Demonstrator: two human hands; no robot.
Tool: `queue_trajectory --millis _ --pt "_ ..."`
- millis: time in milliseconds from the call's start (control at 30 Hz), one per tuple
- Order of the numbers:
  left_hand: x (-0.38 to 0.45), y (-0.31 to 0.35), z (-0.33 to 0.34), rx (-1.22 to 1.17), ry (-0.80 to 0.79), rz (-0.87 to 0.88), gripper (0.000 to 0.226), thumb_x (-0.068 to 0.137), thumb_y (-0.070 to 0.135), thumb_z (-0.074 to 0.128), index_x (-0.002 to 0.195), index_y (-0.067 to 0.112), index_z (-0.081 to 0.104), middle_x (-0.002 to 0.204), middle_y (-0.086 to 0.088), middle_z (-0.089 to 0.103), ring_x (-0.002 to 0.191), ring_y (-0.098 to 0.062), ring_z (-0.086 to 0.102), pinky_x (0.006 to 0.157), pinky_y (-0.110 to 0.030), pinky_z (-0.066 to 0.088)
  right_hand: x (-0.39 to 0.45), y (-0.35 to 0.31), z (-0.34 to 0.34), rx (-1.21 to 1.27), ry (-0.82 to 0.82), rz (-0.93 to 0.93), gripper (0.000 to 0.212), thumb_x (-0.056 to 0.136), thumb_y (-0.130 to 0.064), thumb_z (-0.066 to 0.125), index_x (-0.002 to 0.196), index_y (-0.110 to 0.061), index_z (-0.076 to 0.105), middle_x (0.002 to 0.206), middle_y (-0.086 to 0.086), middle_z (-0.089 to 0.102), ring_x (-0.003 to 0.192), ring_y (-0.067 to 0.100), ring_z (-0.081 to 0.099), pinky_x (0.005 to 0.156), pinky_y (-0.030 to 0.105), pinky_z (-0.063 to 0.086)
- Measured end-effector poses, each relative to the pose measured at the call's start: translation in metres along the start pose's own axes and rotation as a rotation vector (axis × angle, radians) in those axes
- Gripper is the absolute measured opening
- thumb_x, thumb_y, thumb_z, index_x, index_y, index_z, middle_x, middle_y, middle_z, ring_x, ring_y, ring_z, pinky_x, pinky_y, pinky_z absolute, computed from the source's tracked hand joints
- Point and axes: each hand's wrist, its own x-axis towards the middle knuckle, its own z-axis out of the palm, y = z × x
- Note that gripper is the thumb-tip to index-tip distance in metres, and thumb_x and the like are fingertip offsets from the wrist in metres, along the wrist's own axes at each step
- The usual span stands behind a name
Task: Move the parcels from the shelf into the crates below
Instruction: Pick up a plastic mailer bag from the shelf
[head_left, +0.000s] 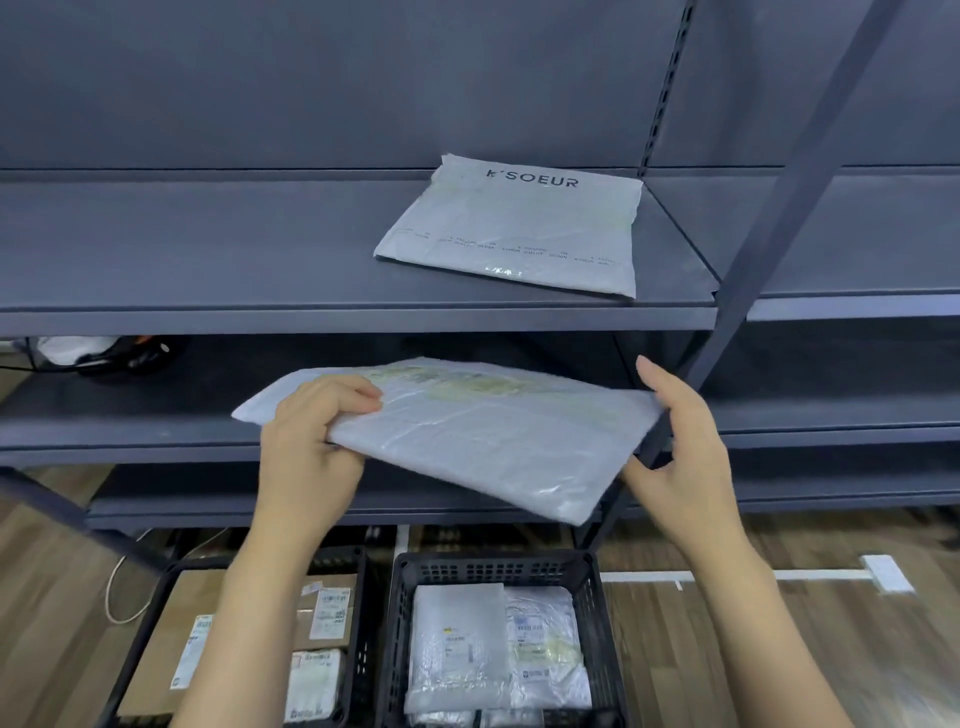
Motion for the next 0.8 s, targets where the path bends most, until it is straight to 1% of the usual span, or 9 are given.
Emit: queue_trajectory --millis 100,167,233,267,333,433,567,667,800 --pt "-0.002 0.002 -0.005 -0.112 -0.058 -0.016 0.04 0.064 -0.01 0.057 0.081 0.026 0.059 0.099 0.031 0.06 0.096 -0.002 0.058 0.086 -0.03 0.047 0.003 0.01 -0.001 -0.045 -0.099 -0.058 0.067 0.083 -0.005 0.069 0.138 -0.029 0.038 0.138 -0.035 0.03 0.133 -0.006 0.029 0.11 0.013 0.023" --pt "-0.003 0.005 -0.005 -0.127 -0.057 0.048 0.022 0.072 0.007 0.062 0.08 0.026 0.057 0.1 0.03 0.059 0.102 -0.007 0.058 0.094 -0.044 0.044 0.007 0.016 0.004 -0.113 -0.138 -0.141 0.054 0.082 -0.004 0.066 0.128 -0.028 0.051 0.13 -0.028 0.043 0.122 -0.015 0.035 0.104 0.006 0.025" --pt "-0.003 0.007 -0.005 -0.095 -0.036 0.123 0.013 0.076 0.014 0.062 0.082 0.024 0.055 0.106 0.032 0.055 0.11 -0.006 0.053 0.098 -0.043 0.041 0.011 0.022 0.007 -0.278 -0.127 -0.247 0.043 0.08 -0.005 0.071 0.116 -0.027 0.064 0.115 -0.023 0.055 0.112 -0.014 0.044 0.098 0.005 0.03" --pt "-0.003 0.008 -0.005 -0.065 -0.014 0.144 0.015 0.077 0.013 0.064 0.084 0.022 0.054 0.109 0.033 0.052 0.113 -0.004 0.05 0.098 -0.036 0.041 0.012 0.024 0.01 -0.344 -0.08 -0.277 0.036 0.08 -0.009 0.074 0.111 -0.026 0.068 0.11 -0.021 0.059 0.109 -0.009 0.05 0.096 0.009 0.034" --pt "-0.004 0.012 -0.006 -0.018 0.055 0.15 0.024 0.075 0.006 0.068 0.085 0.021 0.053 0.113 0.035 0.048 0.113 -0.005 0.048 0.096 -0.029 0.039 0.009 0.025 0.014 -0.358 0.065 -0.305 0.025 0.084 -0.012 0.071 0.108 -0.019 0.071 0.112 -0.008 0.067 0.107 0.012 0.063 0.092 0.031 0.048" --pt "-0.004 0.016 -0.006 0.033 0.124 0.179 0.03 0.072 0.0 0.071 0.088 0.018 0.053 0.108 0.022 0.052 0.108 -0.017 0.052 0.093 -0.041 0.043 -0.001 0.019 0.015 -0.297 0.226 -0.404 0.021 0.097 -0.015 0.055 0.113 -0.015 0.068 0.117 0.005 0.066 0.109 0.03 0.063 0.084 0.054 0.048" --pt "-0.004 0.016 -0.004 0.072 0.153 0.162 0.032 0.074 -0.004 0.07 0.094 0.016 0.055 0.112 0.0 0.054 0.109 -0.012 0.05 0.095 -0.038 0.042 -0.004 0.005 0.011 -0.346 0.328 -0.444 0.034 0.089 -0.002 0.061 0.119 -0.018 0.057 0.12 0.003 0.06 0.112 0.031 0.059 0.088 0.053 0.045" --pt "-0.006 0.017 -0.003 0.084 0.126 0.128 0.032 0.074 -0.001 0.068 0.096 0.018 0.056 0.112 0.002 0.056 0.11 -0.006 0.048 0.096 -0.032 0.04 -0.006 0.005 0.011 -0.351 0.337 -0.44 0.041 0.084 -0.001 0.067 0.119 -0.019 0.056 0.122 0.003 0.059 0.116 0.028 0.055 0.095 0.047 0.04" --pt "-0.007 0.01 -0.004 0.132 -0.064 0.048 0.045 0.072 -0.011 0.067 0.104 0.02 0.062 0.12 0.007 0.055 0.116 -0.012 0.05 0.1 -0.038 0.04 -0.005 0.009 0.01 -0.386 0.323 -0.44 0.029 0.093 -0.01 0.058 0.119 -0.02 0.055 0.124 0.002 0.06 0.119 0.027 0.051 0.101 0.041 0.032"
